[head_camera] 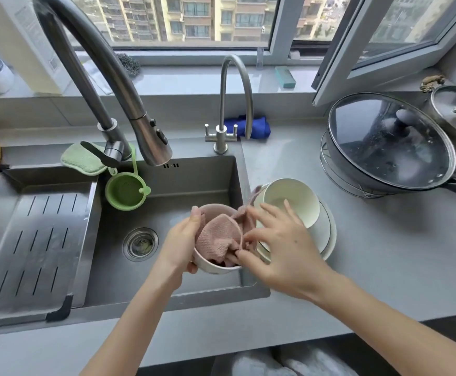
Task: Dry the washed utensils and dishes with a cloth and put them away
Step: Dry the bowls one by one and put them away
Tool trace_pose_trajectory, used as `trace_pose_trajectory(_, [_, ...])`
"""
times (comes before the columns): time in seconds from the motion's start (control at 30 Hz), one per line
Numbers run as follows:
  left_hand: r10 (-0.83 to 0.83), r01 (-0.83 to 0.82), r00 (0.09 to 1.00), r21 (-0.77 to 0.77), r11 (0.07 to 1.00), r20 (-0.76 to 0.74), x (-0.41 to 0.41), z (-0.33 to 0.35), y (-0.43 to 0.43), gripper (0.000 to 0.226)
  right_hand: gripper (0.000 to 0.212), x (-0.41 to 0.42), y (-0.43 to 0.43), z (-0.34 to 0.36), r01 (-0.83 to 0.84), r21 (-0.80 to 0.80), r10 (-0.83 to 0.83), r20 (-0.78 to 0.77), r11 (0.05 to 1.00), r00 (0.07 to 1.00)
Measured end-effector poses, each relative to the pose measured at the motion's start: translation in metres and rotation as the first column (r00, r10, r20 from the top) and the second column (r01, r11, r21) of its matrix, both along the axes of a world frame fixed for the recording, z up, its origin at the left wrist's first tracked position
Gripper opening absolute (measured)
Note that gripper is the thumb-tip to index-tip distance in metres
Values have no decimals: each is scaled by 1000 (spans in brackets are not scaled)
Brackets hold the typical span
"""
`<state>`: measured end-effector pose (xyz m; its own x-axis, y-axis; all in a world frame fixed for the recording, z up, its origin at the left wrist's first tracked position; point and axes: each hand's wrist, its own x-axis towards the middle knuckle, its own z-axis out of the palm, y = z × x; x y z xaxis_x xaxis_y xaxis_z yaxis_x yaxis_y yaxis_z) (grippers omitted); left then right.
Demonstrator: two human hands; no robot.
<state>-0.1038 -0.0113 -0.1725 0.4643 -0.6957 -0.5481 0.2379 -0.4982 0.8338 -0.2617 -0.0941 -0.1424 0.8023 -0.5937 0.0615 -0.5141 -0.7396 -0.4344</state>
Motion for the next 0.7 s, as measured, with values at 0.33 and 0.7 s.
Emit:
trace_pose_trajectory(0.33, [-102, 116, 991, -176, 978, 88, -16, 13, -6, 40, 34, 16, 13, -16, -227, 419, 216, 74, 879, 974])
trace_pose_trajectory(0.7, [-506, 531, 847, 215, 820, -161, 3, 1, -3, 54, 48, 12, -32, -14, -931, -174, 807, -464, 320, 364])
